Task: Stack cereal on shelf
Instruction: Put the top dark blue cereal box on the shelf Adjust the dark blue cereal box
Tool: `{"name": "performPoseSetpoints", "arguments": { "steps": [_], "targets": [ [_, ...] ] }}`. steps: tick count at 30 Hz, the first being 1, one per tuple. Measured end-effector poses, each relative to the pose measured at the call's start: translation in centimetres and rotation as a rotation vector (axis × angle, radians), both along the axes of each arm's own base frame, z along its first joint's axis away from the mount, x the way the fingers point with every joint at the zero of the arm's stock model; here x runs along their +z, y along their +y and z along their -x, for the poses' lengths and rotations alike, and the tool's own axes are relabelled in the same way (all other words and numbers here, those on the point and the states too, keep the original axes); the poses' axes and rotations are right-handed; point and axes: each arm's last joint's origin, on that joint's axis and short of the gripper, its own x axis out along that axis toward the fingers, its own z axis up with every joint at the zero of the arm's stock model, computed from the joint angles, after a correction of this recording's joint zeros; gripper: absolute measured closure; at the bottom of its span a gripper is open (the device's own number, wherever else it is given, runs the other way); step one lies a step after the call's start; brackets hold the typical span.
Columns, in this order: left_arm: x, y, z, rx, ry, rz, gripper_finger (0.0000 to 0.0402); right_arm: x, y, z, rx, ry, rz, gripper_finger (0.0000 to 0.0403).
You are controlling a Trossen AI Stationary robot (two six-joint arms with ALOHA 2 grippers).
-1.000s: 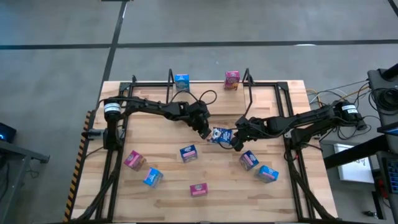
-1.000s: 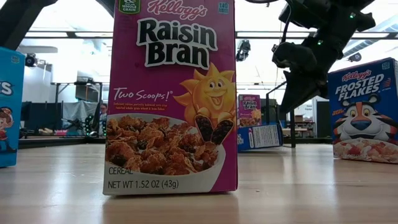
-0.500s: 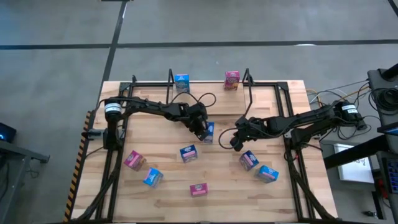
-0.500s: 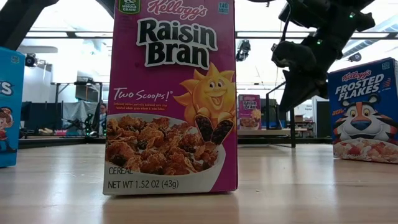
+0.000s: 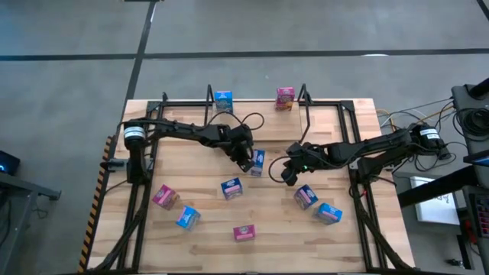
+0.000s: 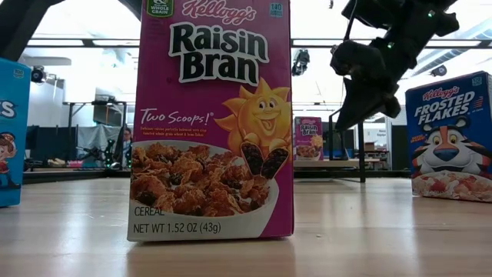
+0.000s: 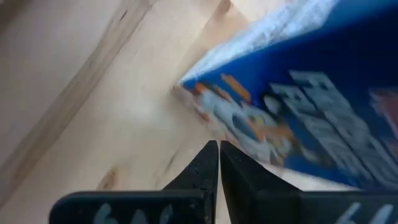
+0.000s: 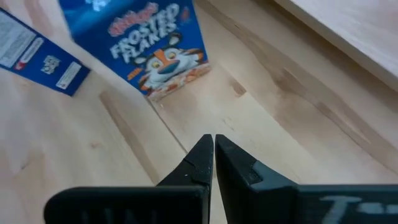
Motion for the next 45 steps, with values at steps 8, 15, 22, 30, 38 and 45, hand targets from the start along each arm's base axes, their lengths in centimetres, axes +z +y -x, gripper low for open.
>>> {"name": "performPoseSetpoints", "arguments": {
  "steps": [8,15,22,30,38,45],
  "targets": [
    [4.8,-0.3,1.4,-0.05,-0.113,-0.063,0.0401,3.2,0.2,-1.3,0.224,-0.046,0.117,0.0394],
    [10.0,-1.9,3.2,-0.108,-0.254,-0.239,0.0401,7.9,-0.3,-2.2,0.39,-0.015,0.286,0.0394],
    [13.6,-4.8,4.7,-0.13,-0.326,-0.523,0.0401,11.6,-2.8,-3.6,0.445,0.077,0.391,0.0394],
    [14.6,-7.3,5.0,-0.214,-0.356,-0.666,0.0402,12.5,-5.6,-6.0,0.612,0.155,0.397,0.0394],
    [14.8,-9.4,4.9,-0.248,-0.399,-0.674,0.0401,12.2,-6.2,-6.9,0.899,0.247,0.527,0.0394],
    [15.0,-11.7,6.1,-0.197,-0.417,-0.724,0.0402,12.1,-5.9,-6.9,1.142,0.22,0.617,0.0394]
  ]
}}
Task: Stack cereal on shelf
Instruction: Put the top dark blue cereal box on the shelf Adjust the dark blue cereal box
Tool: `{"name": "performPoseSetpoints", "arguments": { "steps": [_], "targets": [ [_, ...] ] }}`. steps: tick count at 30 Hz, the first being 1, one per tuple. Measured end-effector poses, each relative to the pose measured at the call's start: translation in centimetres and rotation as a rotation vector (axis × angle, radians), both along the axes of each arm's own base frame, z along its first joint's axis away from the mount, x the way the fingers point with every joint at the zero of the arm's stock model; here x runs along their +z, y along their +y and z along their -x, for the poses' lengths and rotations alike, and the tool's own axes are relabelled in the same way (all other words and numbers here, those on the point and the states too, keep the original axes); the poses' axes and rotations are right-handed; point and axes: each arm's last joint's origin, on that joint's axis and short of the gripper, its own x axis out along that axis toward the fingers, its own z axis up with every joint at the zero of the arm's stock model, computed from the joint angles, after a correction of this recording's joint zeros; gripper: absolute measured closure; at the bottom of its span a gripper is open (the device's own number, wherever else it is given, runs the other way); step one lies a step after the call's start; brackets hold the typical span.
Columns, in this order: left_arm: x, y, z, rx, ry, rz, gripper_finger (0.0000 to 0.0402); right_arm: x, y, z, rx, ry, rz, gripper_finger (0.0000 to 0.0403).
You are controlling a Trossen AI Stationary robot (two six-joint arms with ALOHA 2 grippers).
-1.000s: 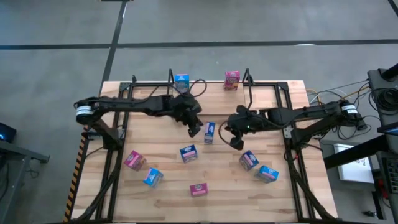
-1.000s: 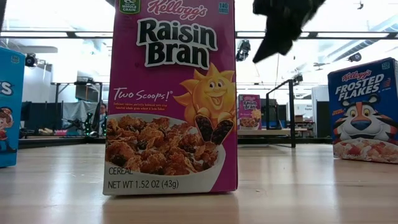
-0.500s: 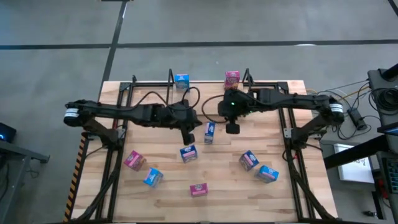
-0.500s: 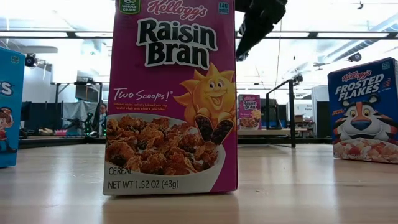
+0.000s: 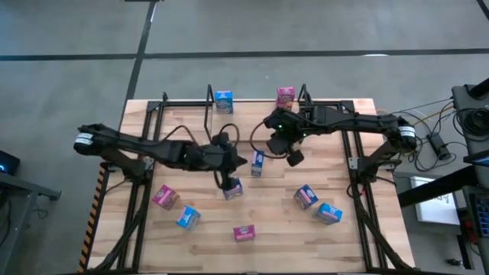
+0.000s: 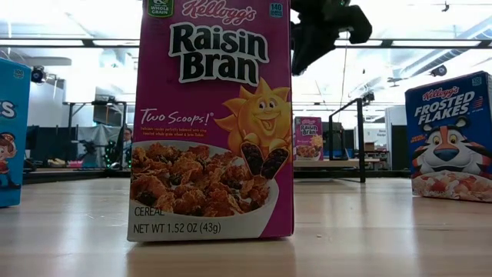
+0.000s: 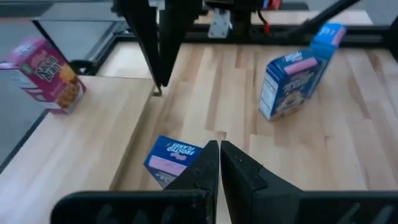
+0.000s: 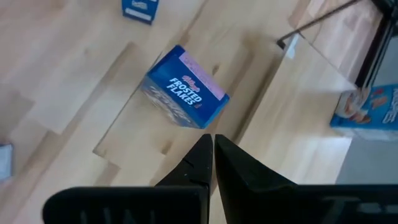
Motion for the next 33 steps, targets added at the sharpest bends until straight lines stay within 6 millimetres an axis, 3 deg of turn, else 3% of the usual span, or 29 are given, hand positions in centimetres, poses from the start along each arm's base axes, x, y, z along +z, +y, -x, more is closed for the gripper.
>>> {"name": "performPoseSetpoints", "arguments": {
  "steps": [7,15,19,27,33],
  "targets": [
    [-0.1,-1.6,2.4,-0.033,-0.156,0.072,0.0401,-0.2,0.0,-0.6,0.019,-0.022,0.015,0.0372],
    [0.4,-1.9,4.7,-0.061,-0.284,0.089,0.0402,-0.4,-0.1,-0.8,0.068,-0.021,0.041,0.0247],
    [0.5,-1.6,5.5,-0.039,-0.302,0.053,0.0401,-0.4,-0.1,-0.9,0.088,-0.027,0.067,0.0204],
    [1.3,-1.2,6.1,-0.009,-0.313,-0.065,0.0401,-2.2,0.6,-3.1,0.154,-0.038,0.056,0.0164],
    [1.4,-1.1,6.4,-0.026,-0.292,-0.111,0.0401,-3.3,0.2,-5.3,0.134,0.047,0.03,0.0152]
  ]
}}
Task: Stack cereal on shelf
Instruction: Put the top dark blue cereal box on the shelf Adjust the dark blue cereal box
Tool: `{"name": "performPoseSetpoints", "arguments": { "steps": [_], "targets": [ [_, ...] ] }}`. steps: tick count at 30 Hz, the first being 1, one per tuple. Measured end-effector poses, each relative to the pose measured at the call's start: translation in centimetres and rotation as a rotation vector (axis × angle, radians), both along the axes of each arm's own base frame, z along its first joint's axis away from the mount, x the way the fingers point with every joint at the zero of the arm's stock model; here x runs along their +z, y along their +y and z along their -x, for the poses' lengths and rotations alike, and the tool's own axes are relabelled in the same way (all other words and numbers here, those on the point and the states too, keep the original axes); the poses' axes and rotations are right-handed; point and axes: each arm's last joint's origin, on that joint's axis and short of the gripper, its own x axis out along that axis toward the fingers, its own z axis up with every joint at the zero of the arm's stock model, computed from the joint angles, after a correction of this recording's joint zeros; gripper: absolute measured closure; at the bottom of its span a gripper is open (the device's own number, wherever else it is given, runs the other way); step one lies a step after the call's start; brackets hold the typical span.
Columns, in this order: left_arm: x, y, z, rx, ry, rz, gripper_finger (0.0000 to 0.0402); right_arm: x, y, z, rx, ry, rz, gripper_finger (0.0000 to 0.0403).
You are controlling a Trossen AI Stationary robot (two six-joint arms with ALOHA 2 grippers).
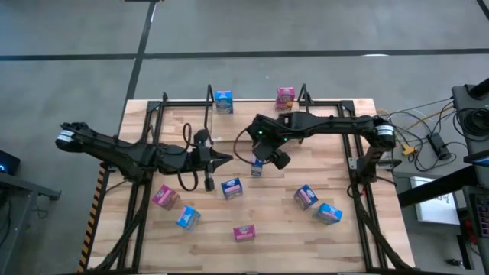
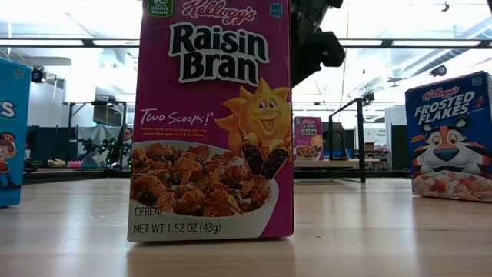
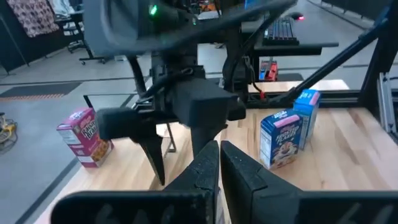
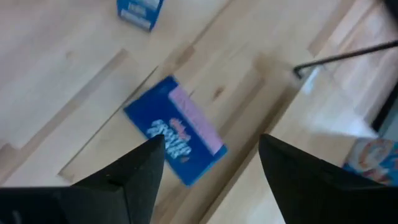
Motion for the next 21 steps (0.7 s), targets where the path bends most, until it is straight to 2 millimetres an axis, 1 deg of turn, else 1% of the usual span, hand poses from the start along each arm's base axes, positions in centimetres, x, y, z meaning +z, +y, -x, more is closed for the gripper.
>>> {"name": "performPoseSetpoints", "arguments": {
  "steps": [5,9,15,18,21],
  "targets": [
    [0.0,0.0,0.2,-0.009,0.019,-0.042,0.0401,-0.7,0.1,-1.3,0.03,0.079,0.005,0.0151],
    [-0.1,0.1,0.4,-0.013,0.042,-0.056,0.0401,-0.7,-0.1,-2.0,0.056,0.134,0.044,0.0151],
    [-0.3,0.1,0.6,-0.015,0.069,-0.063,0.0401,-0.6,0.0,-2.3,0.217,0.137,0.145,0.0151],
    [-0.3,0.1,0.6,-0.017,0.072,-0.069,0.0401,-0.4,0.0,-2.2,0.211,0.133,0.143,0.0151],
    [-0.3,0.1,0.6,-0.017,0.073,-0.07,0.0401,-0.2,0.2,-2.3,0.153,0.129,0.131,0.0151]
  ]
}}
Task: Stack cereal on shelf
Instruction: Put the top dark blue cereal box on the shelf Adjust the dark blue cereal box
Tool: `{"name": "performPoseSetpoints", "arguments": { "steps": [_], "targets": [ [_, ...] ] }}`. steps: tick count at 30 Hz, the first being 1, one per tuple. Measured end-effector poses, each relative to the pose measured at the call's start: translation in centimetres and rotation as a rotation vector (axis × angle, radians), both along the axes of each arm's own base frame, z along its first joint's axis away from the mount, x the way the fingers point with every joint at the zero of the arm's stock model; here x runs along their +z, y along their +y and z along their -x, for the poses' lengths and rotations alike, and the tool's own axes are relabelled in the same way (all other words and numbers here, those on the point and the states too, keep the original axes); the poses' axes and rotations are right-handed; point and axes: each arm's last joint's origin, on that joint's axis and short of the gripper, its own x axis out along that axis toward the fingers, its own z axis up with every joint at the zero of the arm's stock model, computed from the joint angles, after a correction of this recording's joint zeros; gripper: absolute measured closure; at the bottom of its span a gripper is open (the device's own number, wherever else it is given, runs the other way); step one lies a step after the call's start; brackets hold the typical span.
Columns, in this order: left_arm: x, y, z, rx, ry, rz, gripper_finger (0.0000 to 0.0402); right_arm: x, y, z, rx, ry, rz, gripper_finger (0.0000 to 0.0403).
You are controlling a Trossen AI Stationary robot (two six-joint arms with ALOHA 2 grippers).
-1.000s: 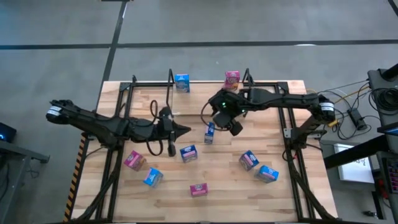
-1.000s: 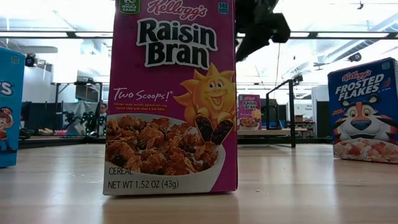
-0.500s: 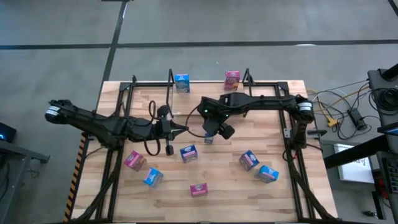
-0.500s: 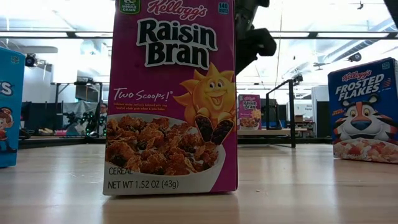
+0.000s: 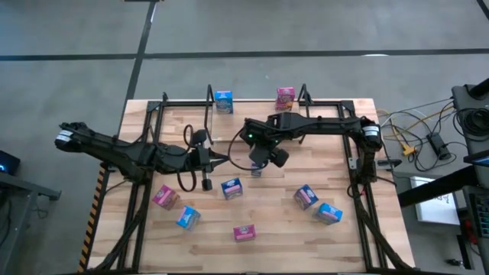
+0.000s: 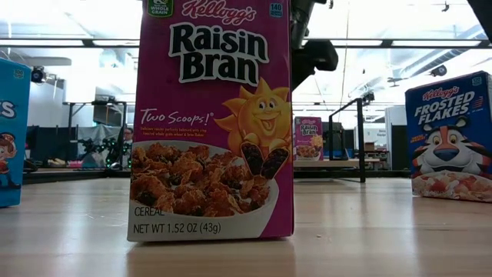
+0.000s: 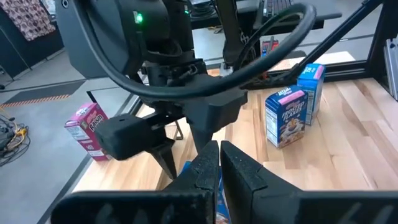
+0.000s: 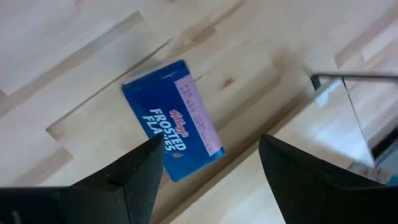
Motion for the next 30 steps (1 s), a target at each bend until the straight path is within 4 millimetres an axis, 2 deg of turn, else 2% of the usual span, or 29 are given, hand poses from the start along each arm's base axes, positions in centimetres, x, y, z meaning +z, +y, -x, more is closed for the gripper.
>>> {"name": "performPoseSetpoints", "arguments": {
  "steps": [8,20,30],
  "targets": [
    [0.01,0.0,0.02,0.002,-0.003,0.01,0.0401,0.08,0.71,-0.14,-0.072,-0.007,0.003,0.0151],
    [-0.04,-0.1,0.04,-0.011,0.002,0.017,0.0401,-0.04,1.0,0.3,0.217,0.049,0.107,0.0151],
    [-0.13,-0.14,0.05,-0.026,0.01,0.02,0.0402,-0.24,1.0,0.2,0.221,0.05,0.108,0.0151]
  ]
}}
